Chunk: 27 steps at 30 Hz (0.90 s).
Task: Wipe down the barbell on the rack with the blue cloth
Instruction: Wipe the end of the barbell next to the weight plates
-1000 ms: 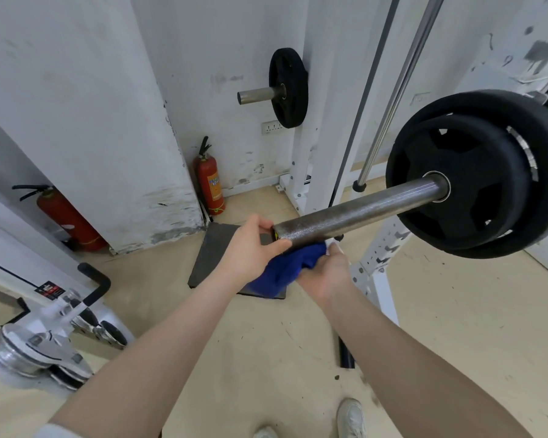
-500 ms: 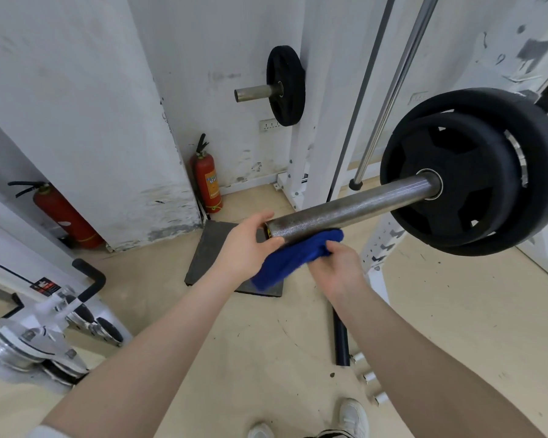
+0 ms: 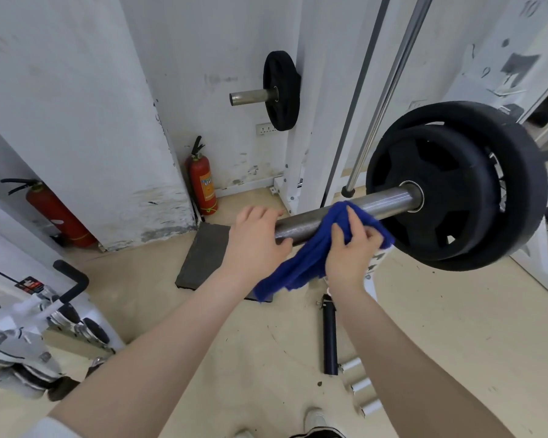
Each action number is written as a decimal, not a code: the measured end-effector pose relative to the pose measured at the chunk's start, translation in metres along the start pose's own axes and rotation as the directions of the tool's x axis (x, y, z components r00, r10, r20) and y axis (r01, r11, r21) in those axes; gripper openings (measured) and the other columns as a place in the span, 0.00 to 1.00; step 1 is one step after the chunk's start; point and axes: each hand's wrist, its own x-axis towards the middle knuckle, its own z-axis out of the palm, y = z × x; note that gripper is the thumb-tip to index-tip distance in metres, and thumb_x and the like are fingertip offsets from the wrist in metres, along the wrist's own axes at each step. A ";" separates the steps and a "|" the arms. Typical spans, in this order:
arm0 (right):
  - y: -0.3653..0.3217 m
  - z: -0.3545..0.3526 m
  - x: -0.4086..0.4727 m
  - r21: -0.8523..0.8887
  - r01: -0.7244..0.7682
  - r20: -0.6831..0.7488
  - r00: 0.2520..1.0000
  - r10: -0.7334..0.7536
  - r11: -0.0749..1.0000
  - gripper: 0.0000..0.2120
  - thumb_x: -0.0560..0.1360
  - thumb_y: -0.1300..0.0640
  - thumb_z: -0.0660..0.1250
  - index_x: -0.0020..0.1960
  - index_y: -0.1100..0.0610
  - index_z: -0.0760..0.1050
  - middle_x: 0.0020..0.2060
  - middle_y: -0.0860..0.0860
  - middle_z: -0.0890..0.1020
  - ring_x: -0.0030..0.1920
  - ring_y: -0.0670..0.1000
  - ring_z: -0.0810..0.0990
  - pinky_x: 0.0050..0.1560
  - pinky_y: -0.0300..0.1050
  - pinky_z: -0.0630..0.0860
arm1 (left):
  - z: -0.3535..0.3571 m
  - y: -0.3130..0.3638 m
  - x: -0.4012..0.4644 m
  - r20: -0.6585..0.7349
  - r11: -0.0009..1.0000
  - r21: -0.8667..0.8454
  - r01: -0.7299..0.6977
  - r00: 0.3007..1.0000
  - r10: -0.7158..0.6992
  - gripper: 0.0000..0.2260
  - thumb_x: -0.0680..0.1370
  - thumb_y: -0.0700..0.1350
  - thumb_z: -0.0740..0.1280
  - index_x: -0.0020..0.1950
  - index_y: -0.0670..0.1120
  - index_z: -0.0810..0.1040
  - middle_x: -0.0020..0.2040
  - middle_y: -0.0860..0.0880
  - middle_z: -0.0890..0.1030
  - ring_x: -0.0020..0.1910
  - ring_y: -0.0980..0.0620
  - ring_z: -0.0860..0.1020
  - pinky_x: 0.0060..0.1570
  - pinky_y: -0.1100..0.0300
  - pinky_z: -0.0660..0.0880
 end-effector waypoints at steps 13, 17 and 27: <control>-0.008 -0.051 0.112 -0.465 0.313 0.092 0.947 -0.307 0.828 0.10 0.77 0.66 0.58 0.56 0.63 0.74 0.55 0.58 0.77 0.58 0.57 0.75 0.60 0.46 0.68 | 0.030 0.045 0.027 0.067 0.986 0.138 -0.090 0.994 0.081 0.23 0.77 0.53 0.62 0.72 0.54 0.63 0.70 0.50 0.67 0.66 0.47 0.66 0.65 0.52 0.60; -0.007 -0.048 0.113 -0.595 0.454 0.206 0.884 -0.420 0.663 0.07 0.77 0.62 0.58 0.50 0.62 0.73 0.47 0.57 0.77 0.51 0.57 0.75 0.56 0.50 0.70 | 0.034 0.045 0.031 0.040 0.968 0.227 -0.109 0.994 0.103 0.21 0.78 0.52 0.61 0.70 0.53 0.65 0.66 0.52 0.71 0.62 0.48 0.68 0.60 0.54 0.65; -0.022 -0.045 0.131 -0.721 0.589 0.436 0.795 -0.421 0.366 0.13 0.78 0.51 0.54 0.42 0.59 0.69 0.36 0.54 0.76 0.40 0.57 0.76 0.48 0.50 0.70 | 0.036 0.044 0.037 0.038 0.974 0.211 -0.078 0.997 0.071 0.21 0.76 0.52 0.65 0.68 0.53 0.67 0.60 0.51 0.73 0.58 0.49 0.70 0.54 0.55 0.68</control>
